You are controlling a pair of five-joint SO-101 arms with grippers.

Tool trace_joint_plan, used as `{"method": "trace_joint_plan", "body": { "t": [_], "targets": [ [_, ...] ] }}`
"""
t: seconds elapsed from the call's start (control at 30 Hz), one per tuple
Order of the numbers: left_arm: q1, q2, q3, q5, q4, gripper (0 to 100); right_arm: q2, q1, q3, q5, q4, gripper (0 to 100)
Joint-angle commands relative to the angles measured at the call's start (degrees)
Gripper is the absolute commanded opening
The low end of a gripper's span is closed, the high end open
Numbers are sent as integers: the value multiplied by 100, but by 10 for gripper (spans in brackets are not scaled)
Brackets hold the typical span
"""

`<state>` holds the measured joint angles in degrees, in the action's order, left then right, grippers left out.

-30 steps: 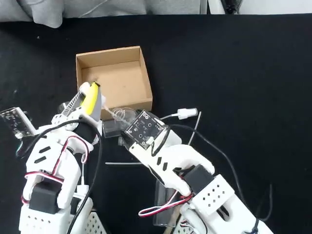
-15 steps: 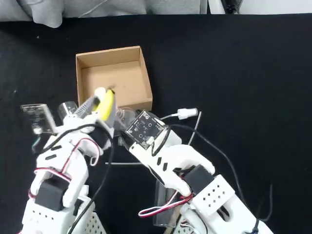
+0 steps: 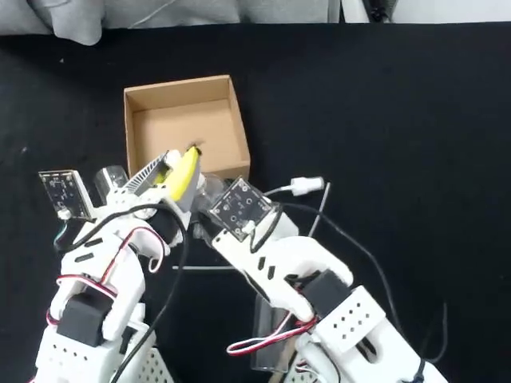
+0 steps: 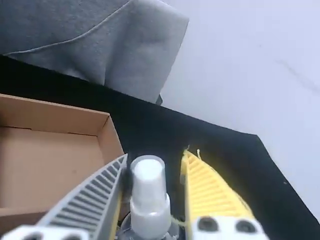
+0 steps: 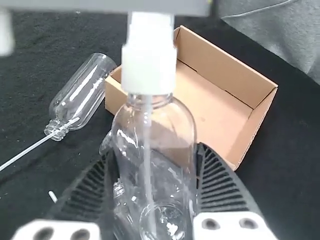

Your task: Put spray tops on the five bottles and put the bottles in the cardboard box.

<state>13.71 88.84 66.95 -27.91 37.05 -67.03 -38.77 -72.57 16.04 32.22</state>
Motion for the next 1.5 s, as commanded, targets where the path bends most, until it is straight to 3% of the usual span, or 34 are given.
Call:
{"method": "trace_joint_plan", "body": {
  "t": [0.0, 1.0, 1.1, 1.47],
  "targets": [
    [13, 70, -92, -114, -44, 163, -119, -44, 40, -44, -132, 92],
    [4, 88, -409, -149, -44, 159, -110, -35, -119, -9, -167, 92],
    [-13, 88, -435, -422, -44, 159, -110, -35, -119, -9, -167, 92],
    [-989, 88, -690, -712, -53, 163, -110, -35, -119, -18, -167, 92]
  ]
}}
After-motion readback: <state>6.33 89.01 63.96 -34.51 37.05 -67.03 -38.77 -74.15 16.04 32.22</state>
